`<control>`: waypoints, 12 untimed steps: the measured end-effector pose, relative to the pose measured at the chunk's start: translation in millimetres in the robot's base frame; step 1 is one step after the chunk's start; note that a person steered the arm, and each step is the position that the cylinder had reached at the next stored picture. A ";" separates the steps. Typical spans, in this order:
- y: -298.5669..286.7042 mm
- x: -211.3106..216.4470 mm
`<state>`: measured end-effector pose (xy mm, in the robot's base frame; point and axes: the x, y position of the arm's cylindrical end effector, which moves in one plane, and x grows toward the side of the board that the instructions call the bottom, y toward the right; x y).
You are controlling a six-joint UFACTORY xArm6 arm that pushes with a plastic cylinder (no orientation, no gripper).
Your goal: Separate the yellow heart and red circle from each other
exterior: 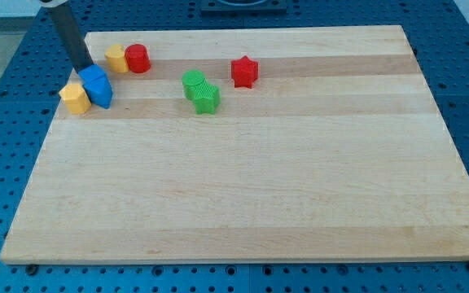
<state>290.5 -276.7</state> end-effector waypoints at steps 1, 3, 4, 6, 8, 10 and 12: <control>-0.2 -44.7; 28.0 -31.8; 28.3 -20.8; 61.9 -56.0; 83.6 -26.5; 83.6 -60.9; 73.2 -60.4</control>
<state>230.1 -203.4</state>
